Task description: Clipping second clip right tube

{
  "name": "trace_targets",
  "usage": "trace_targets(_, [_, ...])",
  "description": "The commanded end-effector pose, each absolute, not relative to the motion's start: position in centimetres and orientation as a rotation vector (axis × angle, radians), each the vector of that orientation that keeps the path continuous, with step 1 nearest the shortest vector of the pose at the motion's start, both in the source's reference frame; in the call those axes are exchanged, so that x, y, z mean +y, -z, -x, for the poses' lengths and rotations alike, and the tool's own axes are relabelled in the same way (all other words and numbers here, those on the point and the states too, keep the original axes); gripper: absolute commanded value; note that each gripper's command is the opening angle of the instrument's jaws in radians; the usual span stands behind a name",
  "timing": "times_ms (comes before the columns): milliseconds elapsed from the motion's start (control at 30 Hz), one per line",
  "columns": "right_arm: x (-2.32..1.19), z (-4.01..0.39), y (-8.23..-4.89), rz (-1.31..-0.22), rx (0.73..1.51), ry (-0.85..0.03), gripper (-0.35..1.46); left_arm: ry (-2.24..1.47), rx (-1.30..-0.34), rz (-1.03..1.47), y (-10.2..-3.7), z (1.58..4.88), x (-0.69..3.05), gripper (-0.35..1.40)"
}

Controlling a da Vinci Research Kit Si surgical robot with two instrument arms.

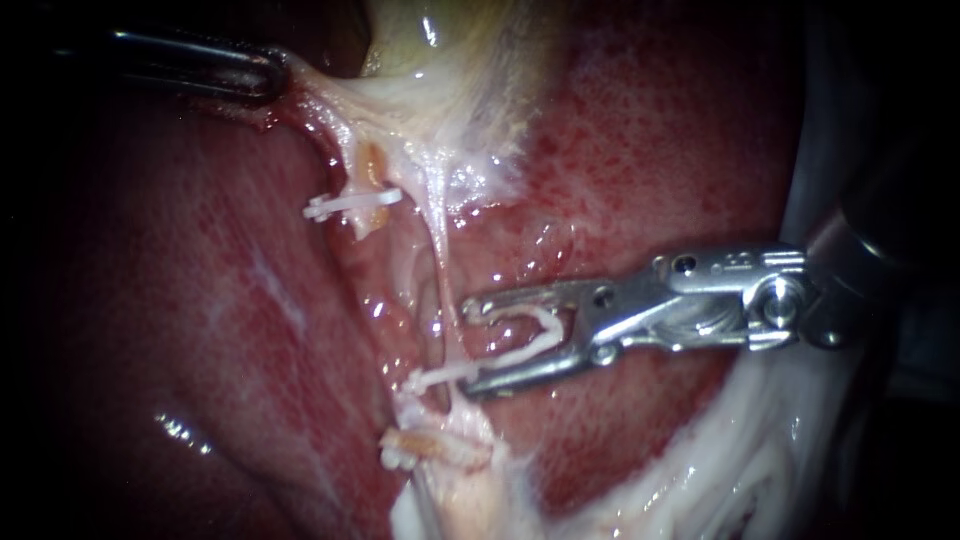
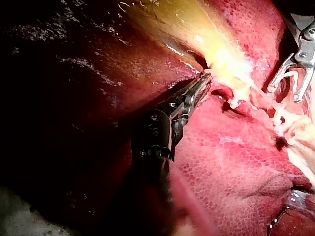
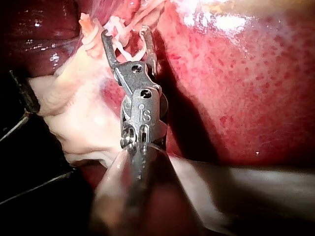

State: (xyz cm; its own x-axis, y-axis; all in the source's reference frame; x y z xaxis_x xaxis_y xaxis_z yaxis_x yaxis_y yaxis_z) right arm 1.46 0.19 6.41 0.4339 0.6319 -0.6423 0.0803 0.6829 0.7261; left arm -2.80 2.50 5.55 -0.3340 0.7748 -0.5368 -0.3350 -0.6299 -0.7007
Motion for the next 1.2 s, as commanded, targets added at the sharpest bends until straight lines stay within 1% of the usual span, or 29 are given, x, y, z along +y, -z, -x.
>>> trace_targets(33, [0.17, -1.48, -6.43, -0.775, 1.086, -0.393, 0.46, -2.015, -0.622, 1.172, -5.55, 2.80, 2.50, -0.35])
trace_targets(300, [0.01, -1.72, -6.66, -0.820, 1.058, -0.400, 0.46, -2.015, -0.622, 1.172, -5.55, 2.81, 2.50, -0.35])
trace_targets(467, [0.01, -1.88, -6.71, -0.844, 1.048, -0.402, 0.46, -2.015, -0.622, 1.172, -5.55, 2.81, 2.50, -0.35])
trace_targets(667, [-0.01, -2.02, -6.72, -0.907, 1.083, -0.432, 0.46, -2.014, -0.621, 1.172, -5.55, 2.82, 2.50, -0.35])
trace_targets(833, [0.00, -2.09, -6.72, -0.973, 1.131, -0.465, 0.46, -2.014, -0.621, 1.172, -5.55, 2.82, 2.50, -0.35])
trace_targets(967, [0.00, -2.09, -6.64, -1.017, 1.158, -0.475, 0.46, -2.014, -0.621, 1.171, -5.54, 2.82, 2.49, -0.35])
trace_targets(1200, [-0.01, -2.12, -6.27, -1.072, 1.212, -0.494, 0.45, -2.014, -0.621, 1.172, -5.55, 2.82, 2.50, -0.35])
